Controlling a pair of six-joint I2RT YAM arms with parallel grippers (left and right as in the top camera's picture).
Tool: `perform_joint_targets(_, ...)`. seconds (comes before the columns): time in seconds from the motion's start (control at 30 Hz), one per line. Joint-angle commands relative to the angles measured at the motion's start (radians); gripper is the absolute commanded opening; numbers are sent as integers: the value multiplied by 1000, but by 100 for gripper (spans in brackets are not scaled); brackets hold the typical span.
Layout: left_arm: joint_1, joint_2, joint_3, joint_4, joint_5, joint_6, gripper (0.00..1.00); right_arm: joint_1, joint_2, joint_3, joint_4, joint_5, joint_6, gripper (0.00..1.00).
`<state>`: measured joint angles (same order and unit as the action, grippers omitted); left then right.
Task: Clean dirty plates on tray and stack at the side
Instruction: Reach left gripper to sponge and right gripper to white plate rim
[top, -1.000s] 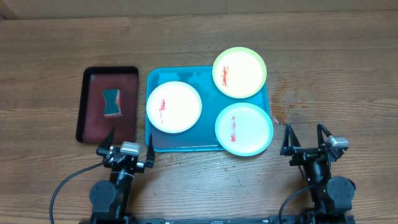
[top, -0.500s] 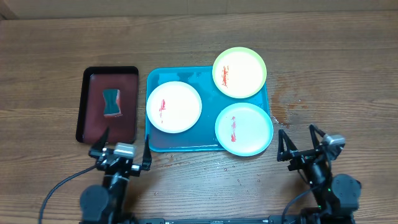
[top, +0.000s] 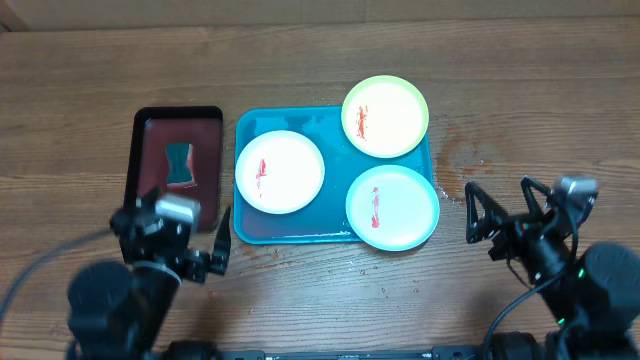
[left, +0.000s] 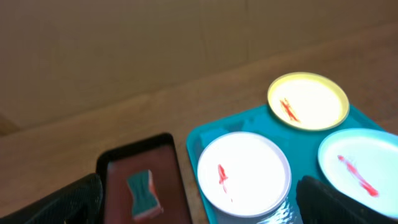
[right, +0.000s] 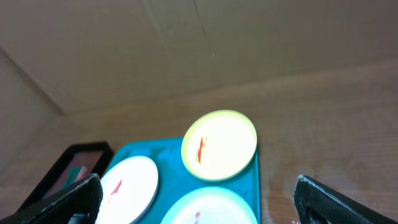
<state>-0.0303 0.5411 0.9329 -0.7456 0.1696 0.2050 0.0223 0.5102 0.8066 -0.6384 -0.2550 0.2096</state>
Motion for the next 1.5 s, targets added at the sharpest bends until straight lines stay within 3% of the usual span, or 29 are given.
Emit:
perform_joint_targets(0.0,11,174,172,-101,39,-18,100,6,124,153,-80,-2,2,100)
perform_joint_targets(0.3,10,674,632,-428,50,1,100,6,526,536,-383,-23,5,100)
perform_joint_targets(0.5,10,857,700,-430,68,-29,100,6,698,575,-245,-233,140,100)
perform_joint_targets(0.77,10,1040,701,-481,74,-30,100,125,934,575,-201,-160,234,90)
perform_joint_targets(1.0,13,1057,722,-520,105,-101,100,340,1122,575,-100,28,387,79)
perform_joint_targets(1.17,15,1057,777,-515,-28,-260,100,457,1251,575,-34,149,427,66)
perform_joint_targets(1.47,35,1058,780,-463,-255,-344,100,547,1401,575,74,238,391,47)
